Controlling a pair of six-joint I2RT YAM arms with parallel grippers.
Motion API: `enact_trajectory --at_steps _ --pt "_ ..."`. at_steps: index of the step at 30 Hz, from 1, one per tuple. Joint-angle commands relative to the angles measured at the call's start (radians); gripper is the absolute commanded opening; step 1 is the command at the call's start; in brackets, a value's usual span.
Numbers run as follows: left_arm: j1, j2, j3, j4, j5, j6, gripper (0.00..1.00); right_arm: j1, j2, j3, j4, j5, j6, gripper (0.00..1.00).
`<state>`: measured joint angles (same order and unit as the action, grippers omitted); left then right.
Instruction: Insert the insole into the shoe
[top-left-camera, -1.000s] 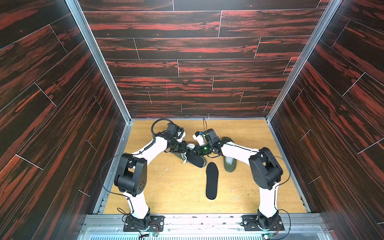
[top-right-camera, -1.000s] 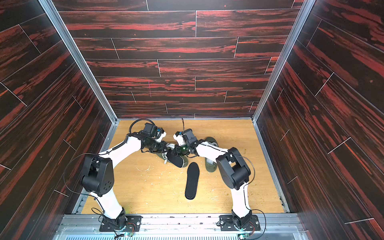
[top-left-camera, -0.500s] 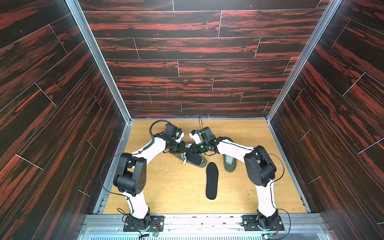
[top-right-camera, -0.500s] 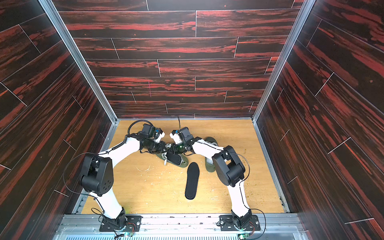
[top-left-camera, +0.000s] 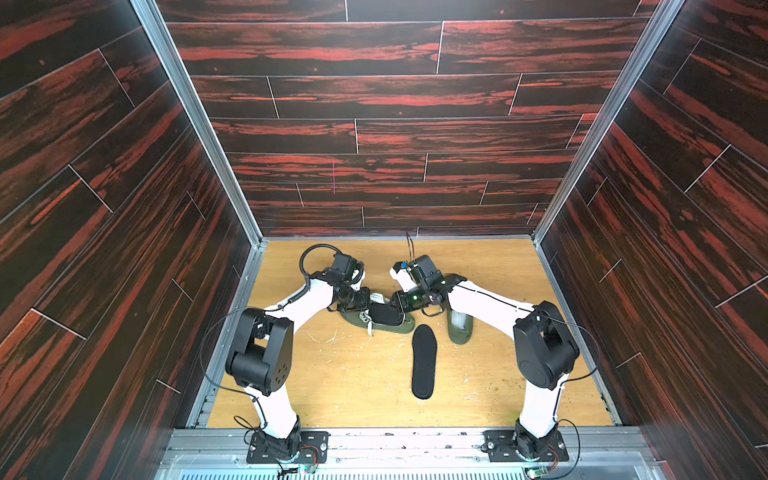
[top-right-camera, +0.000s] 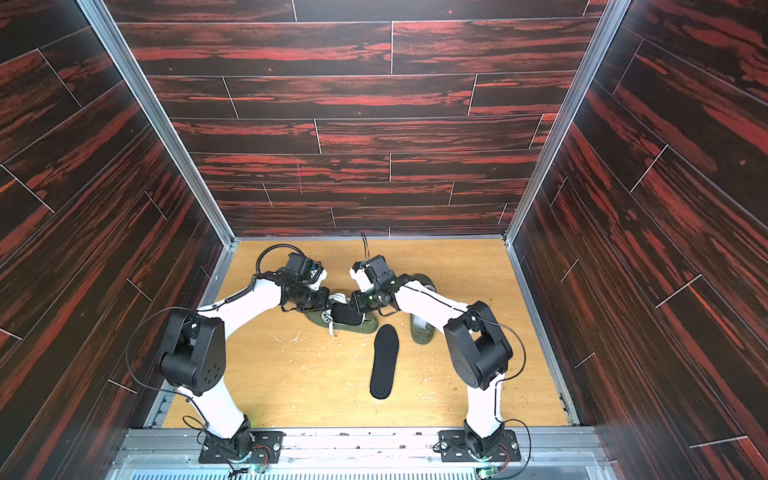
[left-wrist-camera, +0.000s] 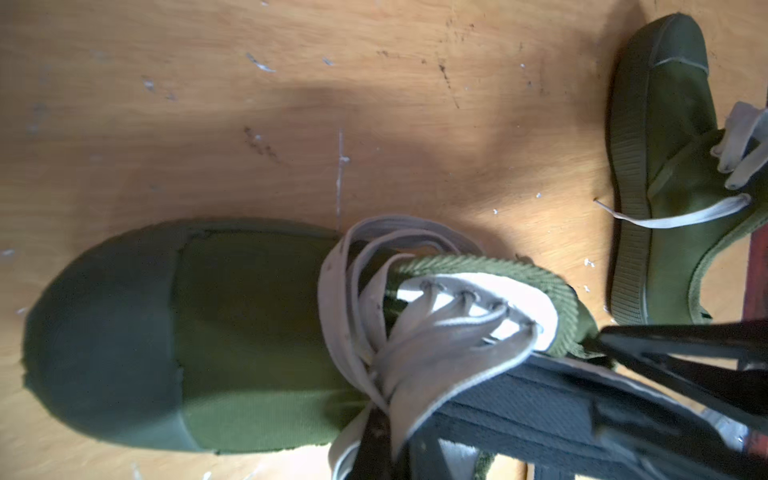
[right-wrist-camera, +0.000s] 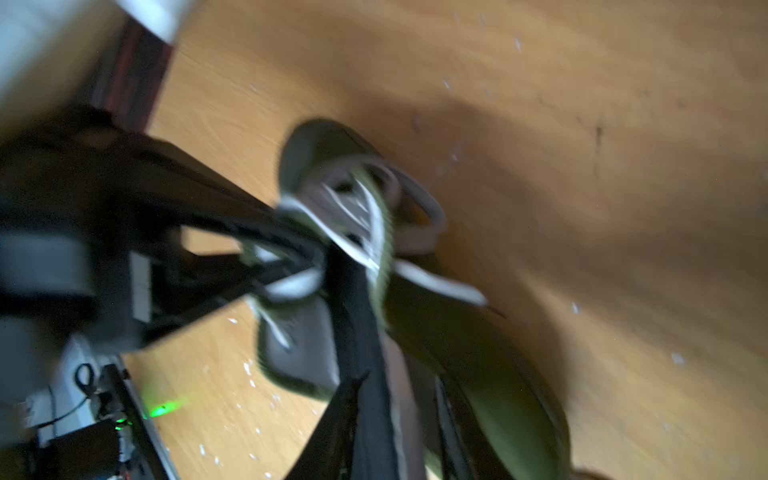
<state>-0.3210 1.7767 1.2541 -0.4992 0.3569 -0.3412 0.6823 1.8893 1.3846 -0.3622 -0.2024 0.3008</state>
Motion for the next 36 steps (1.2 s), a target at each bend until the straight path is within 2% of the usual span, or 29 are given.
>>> enact_trajectory --at_steps 1,6,12,19,22,28,36 --pt "-0.001 -0.073 -0.012 0.040 -0.031 -0.011 0.08 -0.003 -0.033 -0.043 -0.041 0.024 0.016 0.33" --pt "-0.017 -0.083 -0.015 0.047 -0.047 -0.006 0.08 -0.010 -0.037 -0.092 0.029 -0.011 0.079 0.14" --pt "-0.072 -0.089 -0.014 0.053 -0.064 0.005 0.08 -0.009 -0.023 -0.104 0.126 -0.060 0.198 0.03" --pt "-0.084 -0.098 0.002 0.037 -0.011 0.035 0.08 -0.018 0.021 -0.055 0.196 -0.138 0.291 0.00" --pt "-0.084 -0.101 0.008 0.029 0.018 0.052 0.08 -0.019 0.042 -0.017 0.174 -0.135 0.287 0.00" --pt "-0.083 -0.094 -0.005 0.050 0.147 0.070 0.09 -0.017 0.115 0.037 0.106 -0.050 0.182 0.00" --pt "-0.082 -0.083 0.015 -0.007 0.225 0.160 0.09 -0.005 0.144 0.141 0.029 0.077 0.103 0.00"
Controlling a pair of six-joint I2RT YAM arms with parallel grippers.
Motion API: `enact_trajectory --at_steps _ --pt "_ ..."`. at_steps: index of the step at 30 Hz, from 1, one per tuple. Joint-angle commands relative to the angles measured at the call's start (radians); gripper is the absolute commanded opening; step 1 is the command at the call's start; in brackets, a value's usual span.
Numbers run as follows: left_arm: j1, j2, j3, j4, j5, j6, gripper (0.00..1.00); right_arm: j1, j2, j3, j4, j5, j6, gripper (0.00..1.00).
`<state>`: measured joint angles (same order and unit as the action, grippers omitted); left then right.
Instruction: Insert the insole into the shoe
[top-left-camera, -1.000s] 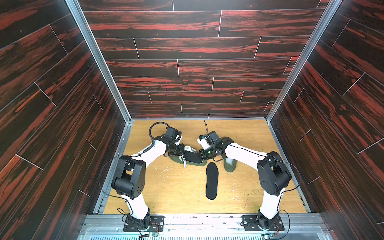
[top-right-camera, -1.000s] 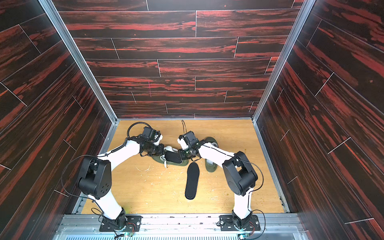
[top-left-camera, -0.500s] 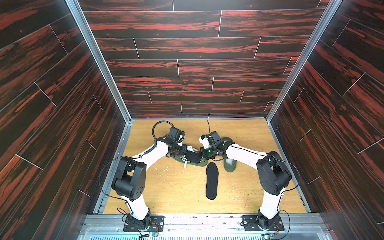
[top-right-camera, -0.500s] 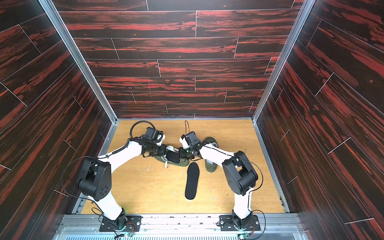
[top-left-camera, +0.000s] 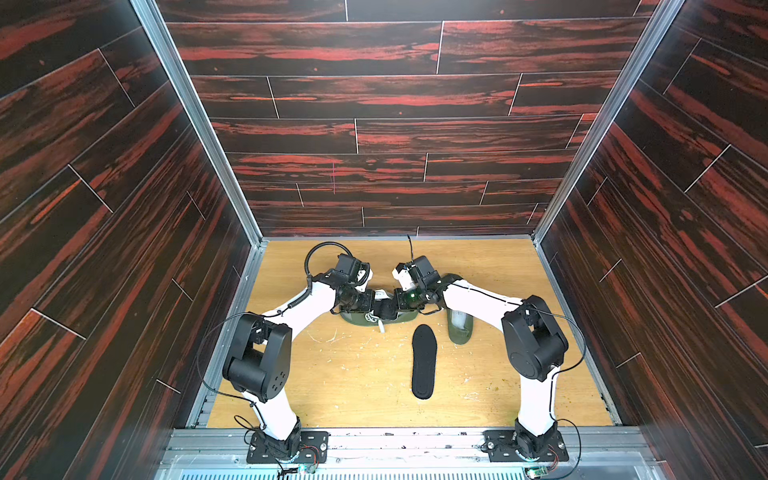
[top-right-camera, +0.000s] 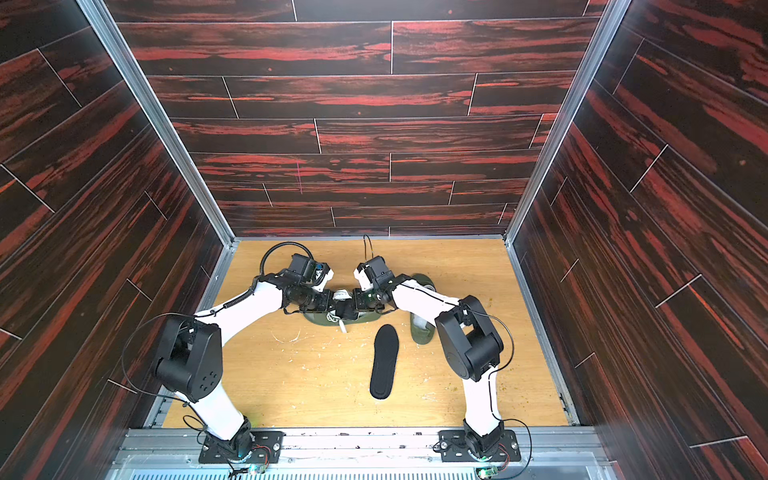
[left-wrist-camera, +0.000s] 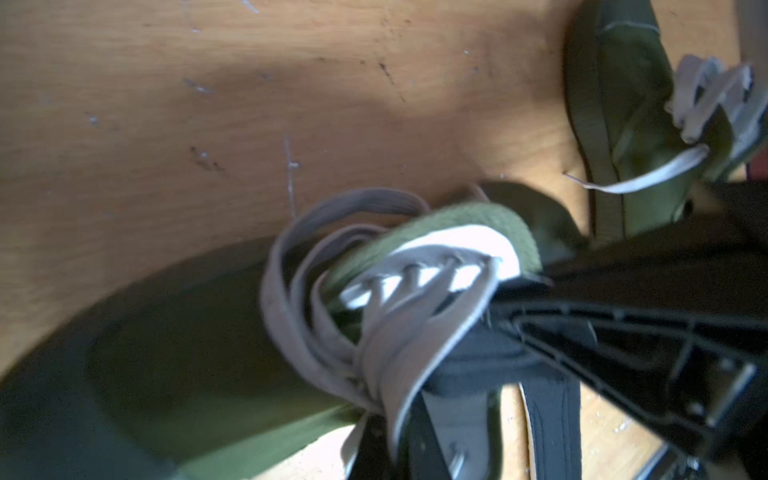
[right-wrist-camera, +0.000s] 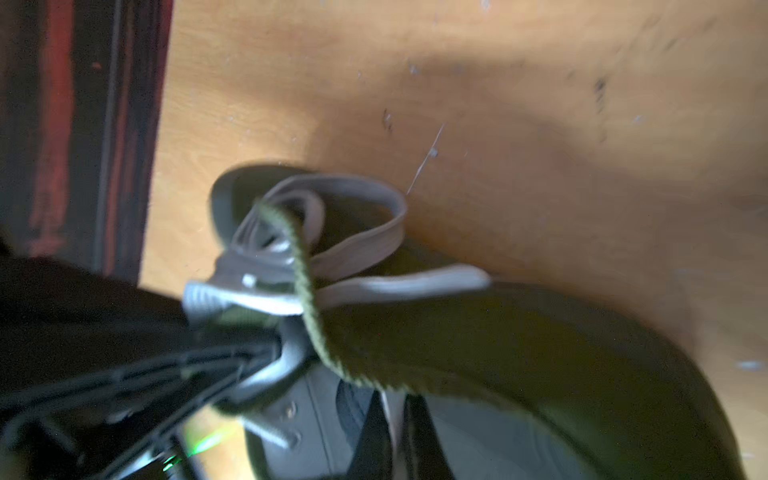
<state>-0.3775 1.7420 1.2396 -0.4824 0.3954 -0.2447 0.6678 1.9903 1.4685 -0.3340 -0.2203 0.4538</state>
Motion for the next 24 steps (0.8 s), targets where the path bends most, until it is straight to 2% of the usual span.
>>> enact_trajectory --at_steps 1,4,6,12,16,20,24 --pt "-0.026 -0.048 0.030 -0.030 0.201 0.074 0.09 0.010 0.051 0.073 -0.010 0.092 -0.054 0.00" --pt "-0.025 -0.054 0.033 -0.035 0.226 0.090 0.08 0.016 0.098 0.141 -0.081 0.108 -0.089 0.01" --pt "-0.025 -0.068 0.028 -0.034 0.222 0.094 0.08 0.016 0.133 0.186 -0.154 0.162 -0.131 0.01" --pt "-0.016 -0.101 0.028 -0.081 0.207 0.128 0.08 0.002 0.121 0.166 -0.236 0.252 -0.207 0.04" --pt "0.014 -0.132 0.015 -0.084 0.204 0.140 0.08 0.002 0.062 0.124 -0.266 0.216 -0.204 0.07" --pt "0.032 -0.116 0.053 -0.204 0.154 0.214 0.08 0.032 0.010 0.090 -0.269 0.191 -0.170 0.12" --pt "0.040 -0.074 0.090 -0.256 0.118 0.249 0.08 0.047 0.020 0.073 -0.206 0.232 -0.140 0.16"
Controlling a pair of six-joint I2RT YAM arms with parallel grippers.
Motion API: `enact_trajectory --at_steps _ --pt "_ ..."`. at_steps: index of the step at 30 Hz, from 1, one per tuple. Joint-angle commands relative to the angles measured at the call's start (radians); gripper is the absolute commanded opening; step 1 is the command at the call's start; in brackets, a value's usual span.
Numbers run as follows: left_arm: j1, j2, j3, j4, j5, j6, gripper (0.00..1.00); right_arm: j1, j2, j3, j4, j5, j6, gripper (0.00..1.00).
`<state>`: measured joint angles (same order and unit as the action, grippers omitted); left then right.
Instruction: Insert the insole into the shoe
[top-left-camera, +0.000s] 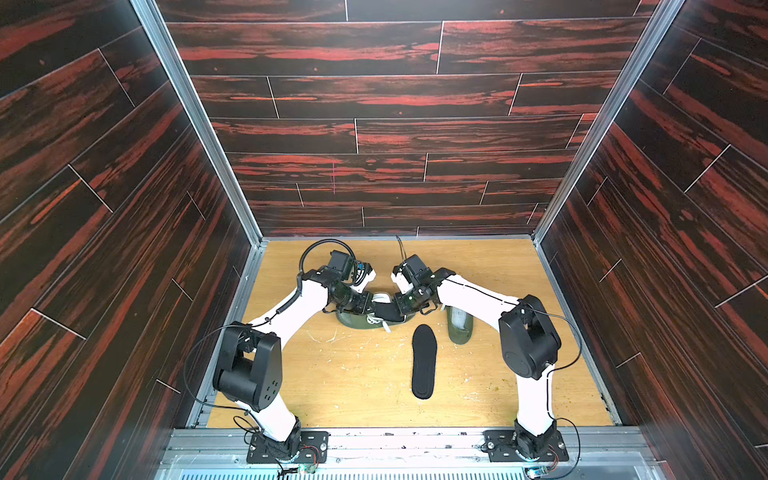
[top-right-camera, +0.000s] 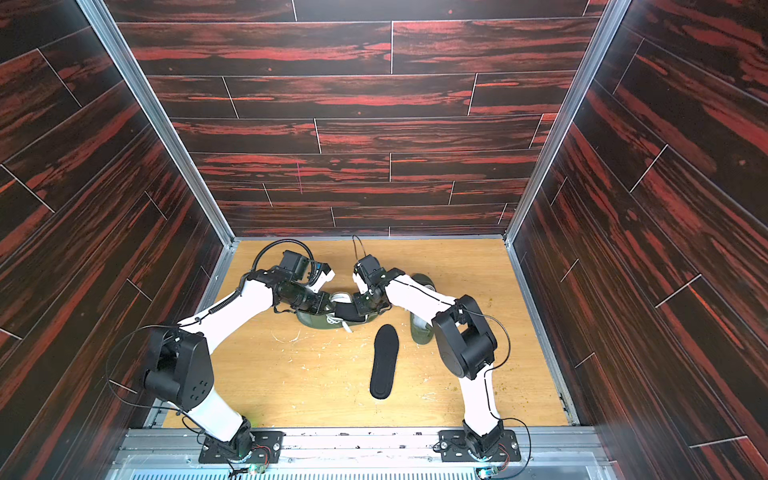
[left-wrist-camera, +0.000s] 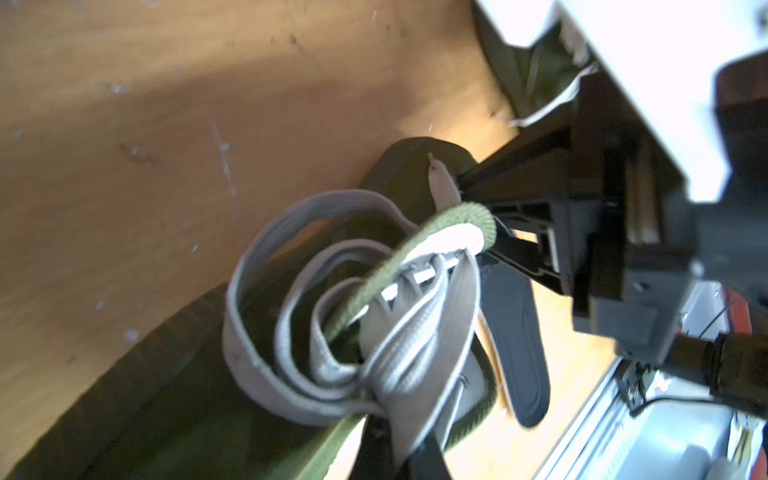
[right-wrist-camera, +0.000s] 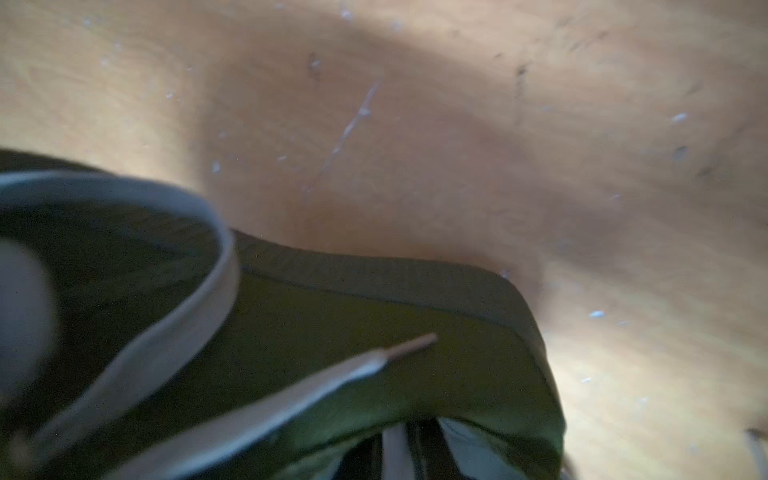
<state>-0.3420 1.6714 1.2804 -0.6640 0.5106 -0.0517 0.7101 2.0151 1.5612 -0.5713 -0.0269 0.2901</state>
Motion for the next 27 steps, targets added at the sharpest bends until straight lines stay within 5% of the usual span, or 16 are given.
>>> enact_trajectory --at_steps 1,7,13,21,27 --pt "0.006 0.003 0.049 -0.068 -0.007 0.053 0.08 0.006 0.007 -0.021 0.042 0.052 0.025 0.18" --pt "0.024 0.018 0.049 -0.054 -0.040 0.062 0.07 0.020 -0.005 -0.109 0.113 0.223 -0.013 0.29" --pt "0.032 0.048 0.065 -0.054 -0.095 0.052 0.07 0.030 -0.136 -0.164 0.131 0.261 -0.002 0.44" --pt "0.033 0.039 0.043 -0.019 -0.123 0.026 0.07 0.030 -0.162 -0.166 0.096 0.268 -0.022 0.48" --pt "0.032 0.018 0.023 0.005 -0.122 0.009 0.07 0.030 -0.144 -0.208 0.164 0.146 -0.016 0.55"
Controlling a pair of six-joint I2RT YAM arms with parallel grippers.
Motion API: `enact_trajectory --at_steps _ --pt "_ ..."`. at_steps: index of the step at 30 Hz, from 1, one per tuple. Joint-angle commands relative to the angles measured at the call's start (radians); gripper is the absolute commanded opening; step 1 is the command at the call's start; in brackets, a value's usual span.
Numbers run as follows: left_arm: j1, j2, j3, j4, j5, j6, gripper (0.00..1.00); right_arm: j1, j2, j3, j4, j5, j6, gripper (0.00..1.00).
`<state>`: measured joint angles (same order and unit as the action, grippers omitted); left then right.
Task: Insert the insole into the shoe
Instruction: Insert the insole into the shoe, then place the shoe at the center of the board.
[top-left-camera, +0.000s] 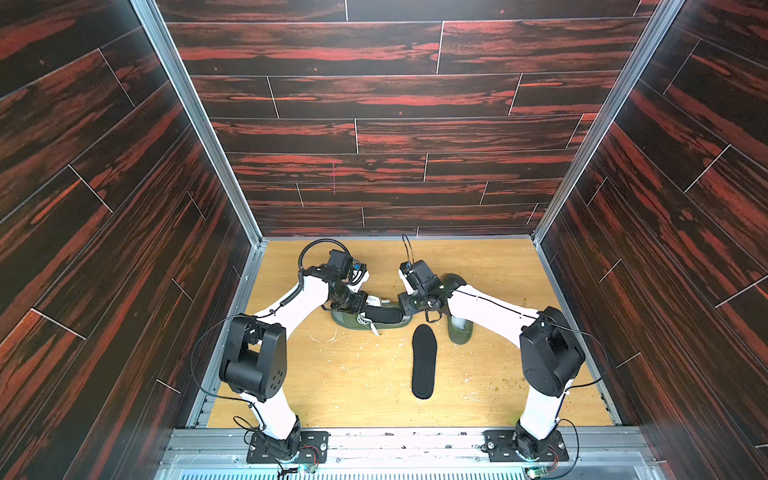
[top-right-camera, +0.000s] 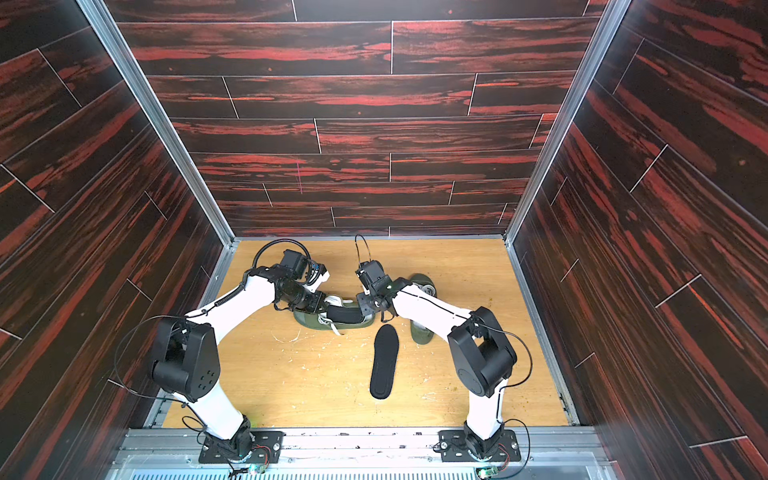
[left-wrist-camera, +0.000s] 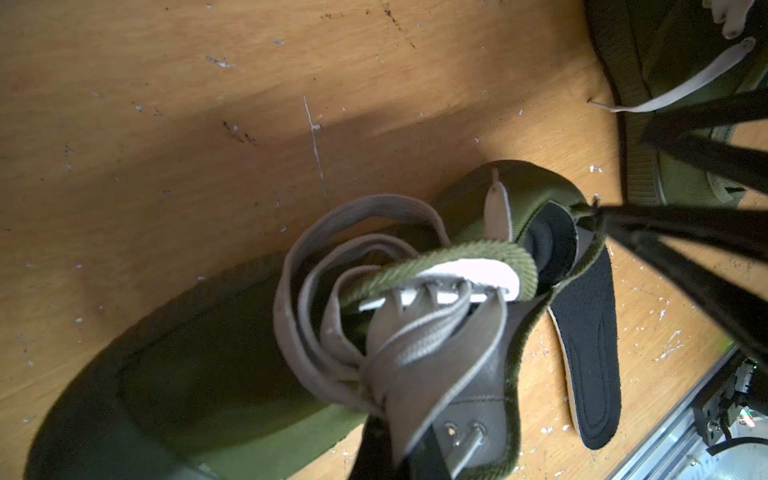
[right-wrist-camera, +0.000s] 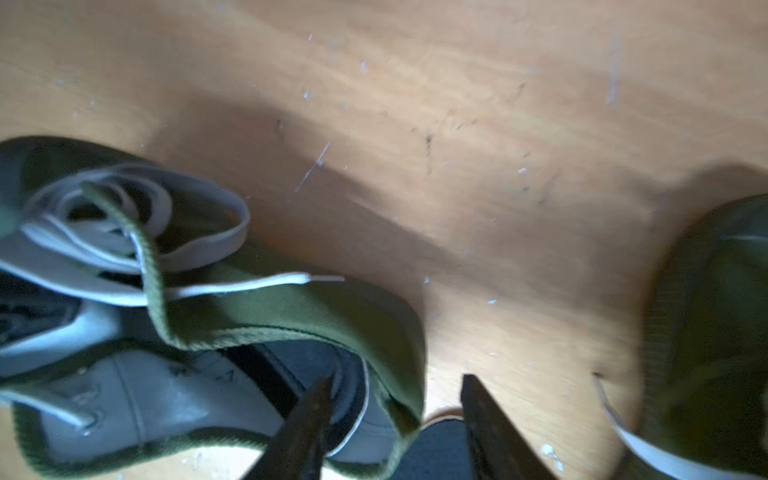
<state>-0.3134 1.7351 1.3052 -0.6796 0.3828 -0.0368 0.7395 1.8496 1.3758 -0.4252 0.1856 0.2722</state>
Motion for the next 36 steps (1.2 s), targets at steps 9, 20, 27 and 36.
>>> enact_trajectory --at_steps 9,20,27,36 --pt "0.004 -0.076 -0.015 0.041 0.003 -0.012 0.08 -0.002 0.134 0.024 -0.022 0.009 0.040 0.57" --pt "0.004 -0.069 -0.006 0.024 -0.108 -0.020 0.07 0.020 0.153 0.110 -0.234 0.214 -0.037 0.55" --pt "0.004 -0.039 0.024 0.029 -0.136 -0.011 0.08 -0.020 0.020 0.078 -0.004 -0.169 0.082 0.56" --pt "0.002 -0.020 0.057 0.023 -0.141 0.028 0.11 -0.108 0.083 0.077 0.190 -0.453 -0.008 0.56"
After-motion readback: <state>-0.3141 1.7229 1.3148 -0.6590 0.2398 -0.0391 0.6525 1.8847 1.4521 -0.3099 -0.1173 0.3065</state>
